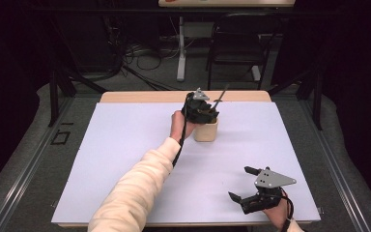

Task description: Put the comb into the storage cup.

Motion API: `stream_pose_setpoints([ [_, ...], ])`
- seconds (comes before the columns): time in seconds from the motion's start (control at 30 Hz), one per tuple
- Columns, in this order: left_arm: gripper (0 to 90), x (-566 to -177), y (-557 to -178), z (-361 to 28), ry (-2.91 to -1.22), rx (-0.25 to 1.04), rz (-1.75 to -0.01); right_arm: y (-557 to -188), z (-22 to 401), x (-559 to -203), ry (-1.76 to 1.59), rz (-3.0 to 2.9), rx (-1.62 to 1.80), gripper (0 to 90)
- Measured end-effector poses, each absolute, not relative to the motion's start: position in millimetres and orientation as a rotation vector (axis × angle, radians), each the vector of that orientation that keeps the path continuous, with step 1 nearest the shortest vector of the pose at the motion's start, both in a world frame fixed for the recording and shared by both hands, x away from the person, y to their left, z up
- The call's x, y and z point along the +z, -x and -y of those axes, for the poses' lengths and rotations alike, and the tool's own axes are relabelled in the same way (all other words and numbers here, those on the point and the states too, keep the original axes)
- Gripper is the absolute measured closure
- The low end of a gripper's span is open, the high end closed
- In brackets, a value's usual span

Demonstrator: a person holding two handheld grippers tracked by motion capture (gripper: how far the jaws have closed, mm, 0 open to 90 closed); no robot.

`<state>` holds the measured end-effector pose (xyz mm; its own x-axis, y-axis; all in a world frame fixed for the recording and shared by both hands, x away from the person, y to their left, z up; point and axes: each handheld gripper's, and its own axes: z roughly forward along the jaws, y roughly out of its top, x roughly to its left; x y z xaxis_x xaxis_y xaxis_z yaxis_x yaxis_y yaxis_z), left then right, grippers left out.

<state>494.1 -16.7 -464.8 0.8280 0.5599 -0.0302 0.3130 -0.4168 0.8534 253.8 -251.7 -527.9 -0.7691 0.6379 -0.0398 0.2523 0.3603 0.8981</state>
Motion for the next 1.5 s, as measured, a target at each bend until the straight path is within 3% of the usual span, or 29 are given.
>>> stream_pose_setpoints([
  [0.23,16.8,-450,-489,6,-2.023,0.319,-0.669,-254,251,-528,-0.777,-2.244,1.382,0.0],
  [0.5,0.4,-439,-482,-8,-2.039,0.313,-0.670,-254,251,-528,-0.776,-2.245,1.381,0.0],
  [1.5,0.0,-434,-434,-52,-2.128,0.378,-0.679,-254,251,-528,-0.779,-2.247,1.380,0.0],
])
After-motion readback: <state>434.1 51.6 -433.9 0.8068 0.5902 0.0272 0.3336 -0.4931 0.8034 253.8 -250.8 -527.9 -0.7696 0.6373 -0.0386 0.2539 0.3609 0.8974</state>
